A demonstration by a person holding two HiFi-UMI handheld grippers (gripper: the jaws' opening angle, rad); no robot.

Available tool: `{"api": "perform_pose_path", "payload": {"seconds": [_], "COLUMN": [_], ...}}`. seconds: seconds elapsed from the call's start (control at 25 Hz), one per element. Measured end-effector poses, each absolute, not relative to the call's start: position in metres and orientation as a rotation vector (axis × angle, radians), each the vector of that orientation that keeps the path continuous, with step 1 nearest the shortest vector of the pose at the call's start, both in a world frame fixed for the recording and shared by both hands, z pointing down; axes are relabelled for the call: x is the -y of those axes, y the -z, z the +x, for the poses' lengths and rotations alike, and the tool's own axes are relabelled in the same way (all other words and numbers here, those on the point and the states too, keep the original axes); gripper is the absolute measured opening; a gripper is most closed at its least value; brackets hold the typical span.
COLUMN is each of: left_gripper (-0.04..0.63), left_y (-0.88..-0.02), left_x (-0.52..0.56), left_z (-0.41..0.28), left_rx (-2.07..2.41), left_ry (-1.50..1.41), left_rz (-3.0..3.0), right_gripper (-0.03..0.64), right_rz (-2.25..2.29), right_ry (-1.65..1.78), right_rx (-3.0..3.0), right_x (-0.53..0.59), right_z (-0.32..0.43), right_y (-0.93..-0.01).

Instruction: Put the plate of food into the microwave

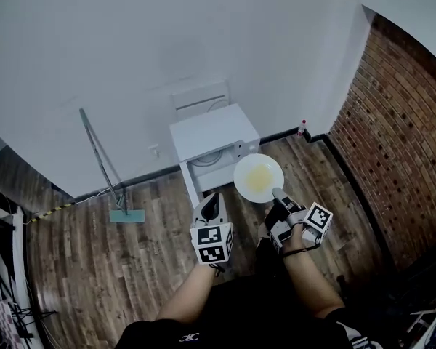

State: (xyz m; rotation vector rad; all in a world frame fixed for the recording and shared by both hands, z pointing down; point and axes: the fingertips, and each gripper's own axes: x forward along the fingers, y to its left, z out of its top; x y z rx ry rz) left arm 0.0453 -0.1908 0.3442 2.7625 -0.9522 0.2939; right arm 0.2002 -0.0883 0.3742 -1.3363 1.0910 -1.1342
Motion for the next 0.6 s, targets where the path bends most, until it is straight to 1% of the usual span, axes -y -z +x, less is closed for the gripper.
{"api": "perform_pose_path", "payload": {"seconds": [0.6], "left_gripper": [-0.002], "left_y": [-0.368], "left_x": [0.346], "left_z": [0.141], "left_rx": [1.279], "left_ry": [-0.269], "left_rz": [2.566], "right_gripper": [0.021], "right_rz": [-1.222], "right_ry": [1.335], "right_rx": [-1.375], "right_x": [0.292], "right_z": [0.312], "right_y": [-0.400]}}
